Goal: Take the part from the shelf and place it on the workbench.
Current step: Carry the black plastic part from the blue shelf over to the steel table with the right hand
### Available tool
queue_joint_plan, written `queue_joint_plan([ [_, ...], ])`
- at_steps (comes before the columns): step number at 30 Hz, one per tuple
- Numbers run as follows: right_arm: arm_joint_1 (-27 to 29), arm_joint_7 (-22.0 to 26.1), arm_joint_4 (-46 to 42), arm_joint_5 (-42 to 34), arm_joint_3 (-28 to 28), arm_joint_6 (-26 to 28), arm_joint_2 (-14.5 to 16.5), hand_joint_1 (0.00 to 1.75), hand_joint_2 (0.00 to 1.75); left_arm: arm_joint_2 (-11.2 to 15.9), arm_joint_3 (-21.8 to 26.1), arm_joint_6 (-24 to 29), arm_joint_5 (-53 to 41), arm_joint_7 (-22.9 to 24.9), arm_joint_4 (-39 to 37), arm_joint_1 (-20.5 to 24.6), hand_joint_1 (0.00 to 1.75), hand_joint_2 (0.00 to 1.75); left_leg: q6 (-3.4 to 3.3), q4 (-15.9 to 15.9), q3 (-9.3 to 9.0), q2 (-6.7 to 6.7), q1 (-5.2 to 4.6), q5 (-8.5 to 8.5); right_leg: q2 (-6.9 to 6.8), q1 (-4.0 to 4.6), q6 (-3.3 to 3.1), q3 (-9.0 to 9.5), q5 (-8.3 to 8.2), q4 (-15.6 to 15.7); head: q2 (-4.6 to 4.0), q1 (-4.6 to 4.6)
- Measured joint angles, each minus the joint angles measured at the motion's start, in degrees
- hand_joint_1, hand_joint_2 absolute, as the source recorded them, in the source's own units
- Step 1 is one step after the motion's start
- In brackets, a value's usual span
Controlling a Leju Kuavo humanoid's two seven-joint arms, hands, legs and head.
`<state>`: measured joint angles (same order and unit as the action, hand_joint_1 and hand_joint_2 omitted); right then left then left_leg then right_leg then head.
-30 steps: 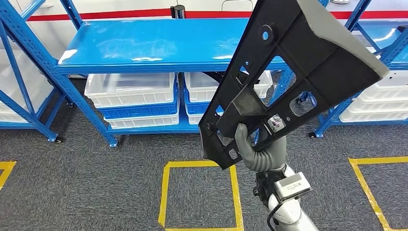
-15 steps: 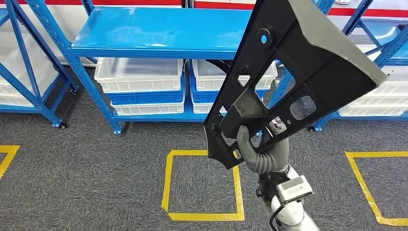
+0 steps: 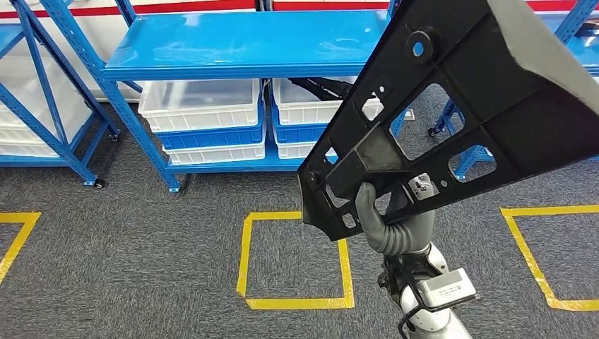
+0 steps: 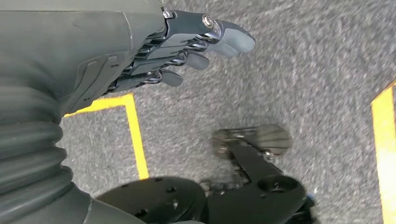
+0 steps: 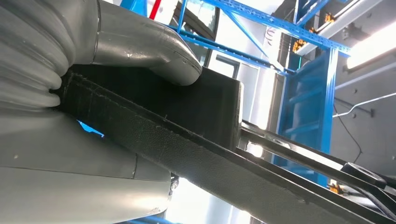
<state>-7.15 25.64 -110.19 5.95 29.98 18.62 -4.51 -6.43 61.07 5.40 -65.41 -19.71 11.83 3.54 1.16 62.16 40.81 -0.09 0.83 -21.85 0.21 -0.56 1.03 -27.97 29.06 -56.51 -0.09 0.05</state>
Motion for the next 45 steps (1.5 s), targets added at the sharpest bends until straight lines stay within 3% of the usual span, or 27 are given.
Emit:
queue_joint_plan([
  [2,0.04,0.02,-0.03,0.33,0.00,0.04,0.10,1.75,1.75,-0.02,-0.01,-0.11,-0.02,-0.08,-0.01,-0.07,0.00,1.75,0.63,9.46,1.73,-0.09,0.23,-6.60,-0.19,-0.23,-0.96,-2.01,-2.14,-0.02,0.00,-0.16],
  [3,0.09,0.01,-0.04,0.51,0.01,0.04,0.14,1.75,1.75,-0.03,-0.01,-0.17,-0.03,-0.14,-0.01,-0.08,0.00,1.75,0.88,13.55,1.79,-0.10,0.29,-9.09,-0.24,-0.09,-1.15,-3.17,-3.16,-0.15,0.00,-0.21],
  [4,0.13,0.01,-0.04,0.56,0.01,0.04,0.14,1.75,1.75,-0.03,-0.01,-0.20,-0.03,-0.22,-0.01,-0.08,0.00,1.75,0.90,12.50,-0.01,-0.10,0.35,-7.86,-0.23,-0.09,-0.98,-3.87,-3.59,-0.27,0.00,-0.21],
  [6,0.17,0.00,-0.04,0.73,0.01,0.04,0.14,1.75,1.75,-0.01,0.00,-0.20,-0.03,-0.52,0.01,-0.03,0.00,1.75,0.76,5.13,-6.12,-0.14,0.45,-6.21,-0.21,-0.09,-0.53,-4.92,-4.14,-0.67,0.00,-0.23],
  [8,0.17,0.02,-0.09,0.94,0.01,0.05,0.14,1.75,1.75,0.00,-0.01,-0.19,-0.03,-0.94,0.01,0.05,0.00,1.75,0.39,-1.62,-10.54,-0.31,0.27,-6.82,-0.24,0.07,0.08,-5.64,-4.59,-1.13,0.00,-0.14],
  [9,0.18,0.03,-0.13,1.02,0.02,0.06,0.14,1.75,1.75,-0.01,-0.01,-0.17,-0.03,-1.08,0.00,0.08,0.00,1.75,0.08,-2.95,-11.08,-0.39,0.07,-7.37,-0.27,0.13,0.49,-5.93,-4.87,-1.22,0.00,-0.13],
  [12,0.23,0.07,-0.17,1.15,0.01,0.07,0.12,1.75,1.75,-0.05,-0.01,-0.13,-0.03,-1.22,-0.01,0.06,0.00,1.75,-1.62,-3.63,-10.17,-0.18,-0.08,-6.51,-0.25,0.07,1.52,-7.12,-5.07,-1.94,0.00,-0.10],
  [14,0.26,0.09,-0.19,1.15,-0.06,0.08,0.08,1.75,1.75,-0.05,0.00,-0.07,-0.03,-1.25,-0.01,0.07,0.00,1.75,-2.68,-3.85,-9.26,0.05,0.07,-5.54,-0.20,-0.01,1.37,-9.36,-2.47,-6.14,0.00,0.14],
  [16,0.38,0.11,-0.19,1.20,-0.10,0.09,0.06,1.75,1.75,-0.02,0.00,0.03,-0.03,-1.29,-0.01,0.08,0.00,1.75,-3.00,-3.81,-8.12,0.14,0.00,-4.74,-0.19,-0.11,1.13,-12.34,1.21,-13.56,0.00,0.37],
  [17,0.47,0.11,-0.19,1.28,-0.12,0.10,0.04,1.75,1.75,-0.02,0.00,0.09,-0.03,-1.34,-0.01,0.07,0.00,1.75,-2.97,-3.79,-7.58,0.17,-0.01,-4.37,-0.20,-0.15,1.25,-13.23,2.34,-16.39,0.00,0.38],
  [18,0.59,0.13,-0.19,1.38,-0.16,0.12,0.02,1.75,1.75,-0.02,0.00,0.12,-0.03,-1.41,-0.01,0.07,0.00,1.75,-2.91,-3.78,-7.15,0.20,0.00,-4.04,-0.20,-0.20,1.57,-13.07,2.62,-17.18,0.00,0.39],
  [19,0.70,0.16,-0.19,1.47,-0.20,0.14,0.00,1.75,1.75,-0.04,0.00,0.15,-0.03,-1.47,-0.01,0.06,0.00,1.75,-2.80,-3.77,-6.82,0.20,0.01,-3.75,-0.21,-0.27,2.02,-11.68,2.08,-15.58,0.00,0.40],
  [21,0.80,0.25,-0.20,1.64,-0.27,0.18,-0.02,1.75,1.75,-0.15,0.00,0.22,-0.03,-1.55,-0.01,0.06,0.00,1.75,-2.43,-3.75,-6.48,0.20,0.03,-3.30,-0.30,-0.39,2.77,-6.54,-0.01,-7.49,0.00,0.41],
  [23,0.91,0.38,-0.25,1.78,-0.28,0.21,-0.02,1.75,1.75,-0.23,0.01,0.30,-0.03,-1.56,-0.01,0.06,0.00,1.75,-1.89,-3.67,-6.30,0.20,-0.21,-2.99,-0.32,-0.25,2.46,-3.00,-1.47,-1.46,0.00,0.34],
  [24,1.02,0.46,-0.28,1.84,-0.29,0.22,-0.04,1.75,1.75,-0.22,0.01,0.35,-0.03,-1.55,-0.01,0.06,0.00,1.75,-1.94,-3.60,-6.18,0.19,-0.36,-2.92,-0.30,-0.20,2.11,-2.52,-1.72,-0.47,0.00,0.31],
  [27,1.47,0.72,-0.34,2.17,-0.30,0.31,-0.09,1.75,1.75,-0.17,0.02,0.44,-0.03,-1.49,-0.01,0.03,0.00,1.75,-2.79,-3.66,-5.94,0.17,-0.48,-2.49,-0.19,-0.12,1.47,-2.65,-2.27,-0.42,0.00,0.26],
  [31,1.80,0.87,-0.34,2.75,-0.30,0.39,-0.10,1.75,1.75,-0.18,0.02,0.60,-0.03,-1.41,-0.01,0.01,0.00,1.75,-1.92,-4.32,-5.92,0.16,-0.22,-1.71,-0.20,0.19,0.89,-3.01,-2.62,-0.47,0.00,0.25],
  [36,2.09,0.91,-0.34,3.29,-0.28,0.51,-0.10,1.75,1.75,-0.15,0.04,0.79,-0.03,-1.40,-0.01,0.01,0.00,1.75,-1.81,-4.20,-5.77,0.12,-0.23,-1.67,-0.20,0.00,0.87,-3.09,-2.75,-0.47,0.00,0.25],
  [40,2.17,0.92,-0.42,3.60,-0.28,0.63,-0.04,1.75,1.75,-0.15,0.04,0.85,-0.03,-1.40,-0.01,0.01,0.00,1.75,-1.98,-4.52,-5.73,0.09,-0.40,-1.49,-0.25,-0.13,1.22,-3.16,-2.84,-0.37,0.00,0.25],
  [42,2.18,0.94,-0.57,3.62,-0.28,0.65,-0.03,1.75,1.75,-0.27,0.04,0.88,-0.03,-1.40,0.00,0.03,0.00,1.75,-2.28,-5.41,-5.98,0.19,-0.01,-0.99,-0.26,-0.05,1.30,-4.01,-1.83,-1.80,0.00,0.32],
  [45,2.29,0.98,-0.68,3.84,-0.29,0.74,-0.06,1.75,1.75,-0.35,0.04,0.95,-0.04,-1.40,0.02,0.10,0.00,1.75,-2.49,-5.92,-5.72,0.31,0.43,-0.51,-0.22,-0.34,1.10,-8.58,2.93,-11.49,0.00,0.53],
])
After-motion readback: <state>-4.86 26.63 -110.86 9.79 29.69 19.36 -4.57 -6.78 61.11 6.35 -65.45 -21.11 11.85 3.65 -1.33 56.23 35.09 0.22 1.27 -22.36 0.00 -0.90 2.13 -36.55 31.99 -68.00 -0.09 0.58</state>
